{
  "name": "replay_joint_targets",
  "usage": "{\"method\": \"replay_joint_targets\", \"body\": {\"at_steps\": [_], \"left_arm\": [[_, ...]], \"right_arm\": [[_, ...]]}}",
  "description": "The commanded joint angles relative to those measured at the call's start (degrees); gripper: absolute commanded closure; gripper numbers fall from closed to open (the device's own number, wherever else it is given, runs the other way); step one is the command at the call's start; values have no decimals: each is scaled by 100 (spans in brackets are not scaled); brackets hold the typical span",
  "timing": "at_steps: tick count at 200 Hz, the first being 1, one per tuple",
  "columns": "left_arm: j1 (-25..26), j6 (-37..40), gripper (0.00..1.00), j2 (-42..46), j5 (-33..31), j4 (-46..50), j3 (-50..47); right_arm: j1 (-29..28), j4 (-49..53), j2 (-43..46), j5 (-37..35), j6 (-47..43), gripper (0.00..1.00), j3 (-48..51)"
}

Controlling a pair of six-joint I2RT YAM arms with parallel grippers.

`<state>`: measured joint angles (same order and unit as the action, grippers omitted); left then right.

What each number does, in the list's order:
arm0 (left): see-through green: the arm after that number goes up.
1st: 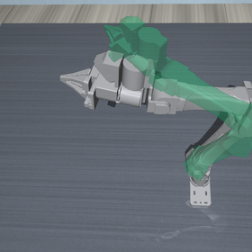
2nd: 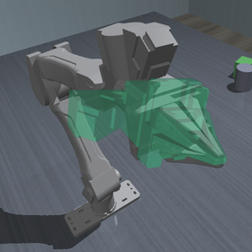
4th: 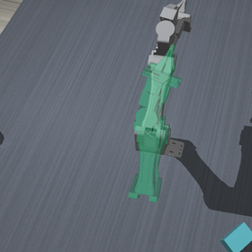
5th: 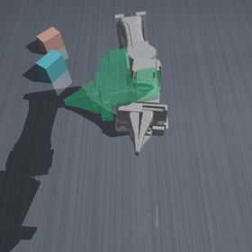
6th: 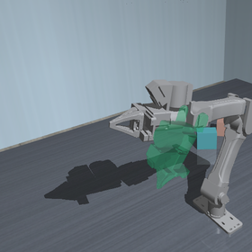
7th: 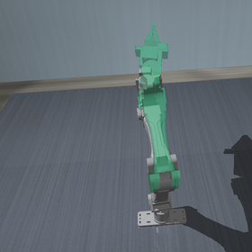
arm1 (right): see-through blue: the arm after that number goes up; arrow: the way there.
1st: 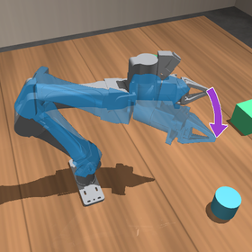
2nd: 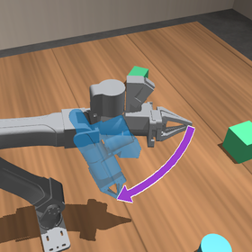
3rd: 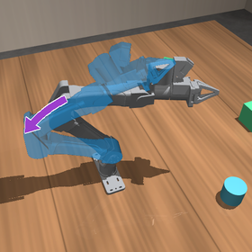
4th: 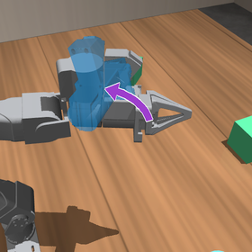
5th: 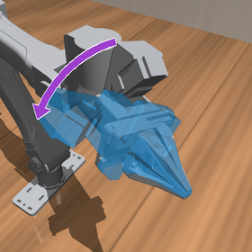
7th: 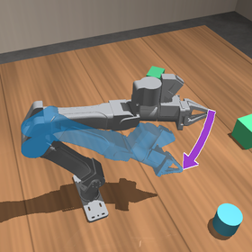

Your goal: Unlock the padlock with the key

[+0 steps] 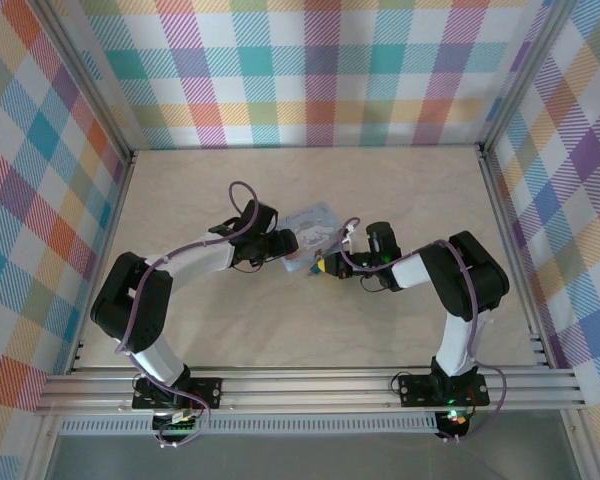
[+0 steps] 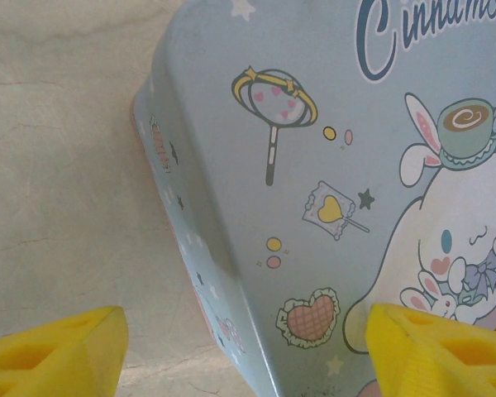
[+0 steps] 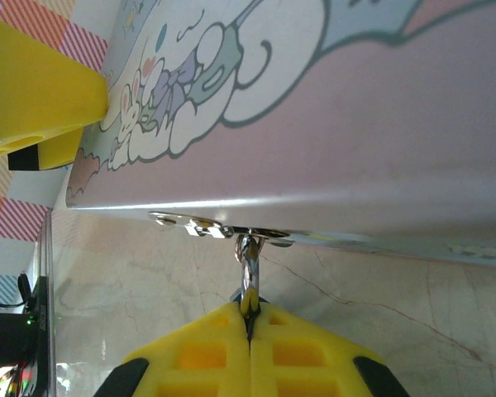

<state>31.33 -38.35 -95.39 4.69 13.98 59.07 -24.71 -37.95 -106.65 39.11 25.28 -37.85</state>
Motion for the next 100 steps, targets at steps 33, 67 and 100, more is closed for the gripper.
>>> {"method": "replay_joint_targets", "body": {"at_steps": [33, 67, 100], "left_arm": [[84, -9, 25, 1, -94, 511, -198], [92, -6, 25, -16, -78, 474, -238], [92, -24, 25, -14, -100, 457, -276]], "right_arm": [[176, -748, 56, -86, 457, 97, 230], [297, -1170, 33, -97, 777, 97, 283], [435, -1129, 136, -166, 847, 98, 303]]}}
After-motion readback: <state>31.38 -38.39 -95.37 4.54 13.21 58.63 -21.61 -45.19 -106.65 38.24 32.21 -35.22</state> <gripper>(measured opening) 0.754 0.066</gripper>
